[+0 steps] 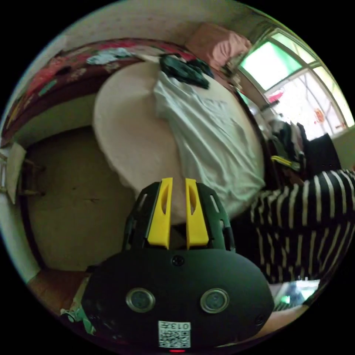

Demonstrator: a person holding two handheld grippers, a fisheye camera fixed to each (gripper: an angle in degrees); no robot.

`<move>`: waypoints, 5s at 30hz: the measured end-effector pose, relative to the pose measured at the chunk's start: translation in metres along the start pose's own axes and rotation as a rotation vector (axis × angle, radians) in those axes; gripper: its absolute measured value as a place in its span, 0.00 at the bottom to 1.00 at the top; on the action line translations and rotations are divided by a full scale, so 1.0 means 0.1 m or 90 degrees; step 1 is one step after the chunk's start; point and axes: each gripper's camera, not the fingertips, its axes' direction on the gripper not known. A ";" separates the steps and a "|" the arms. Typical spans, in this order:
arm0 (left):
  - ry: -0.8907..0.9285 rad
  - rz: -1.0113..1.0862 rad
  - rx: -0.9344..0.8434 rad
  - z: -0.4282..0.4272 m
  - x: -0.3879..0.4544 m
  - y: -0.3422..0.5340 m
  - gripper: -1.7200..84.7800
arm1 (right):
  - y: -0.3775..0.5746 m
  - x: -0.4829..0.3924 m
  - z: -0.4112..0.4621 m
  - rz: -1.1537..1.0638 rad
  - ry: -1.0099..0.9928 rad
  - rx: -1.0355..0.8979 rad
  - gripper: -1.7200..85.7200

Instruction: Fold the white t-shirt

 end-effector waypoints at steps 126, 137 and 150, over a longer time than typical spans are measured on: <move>-0.150 0.223 -0.210 3.26 2.93 0.74 0.02 | 1.07 -1.56 1.08 -0.158 0.037 -0.042 0.02; -0.054 0.456 -0.204 3.67 3.94 -0.03 0.02 | 0.28 -0.73 0.99 -0.005 -0.024 0.083 0.08; -0.026 0.482 -0.273 3.94 4.18 -0.22 0.02 | 0.06 -0.45 1.22 0.024 0.030 0.064 0.03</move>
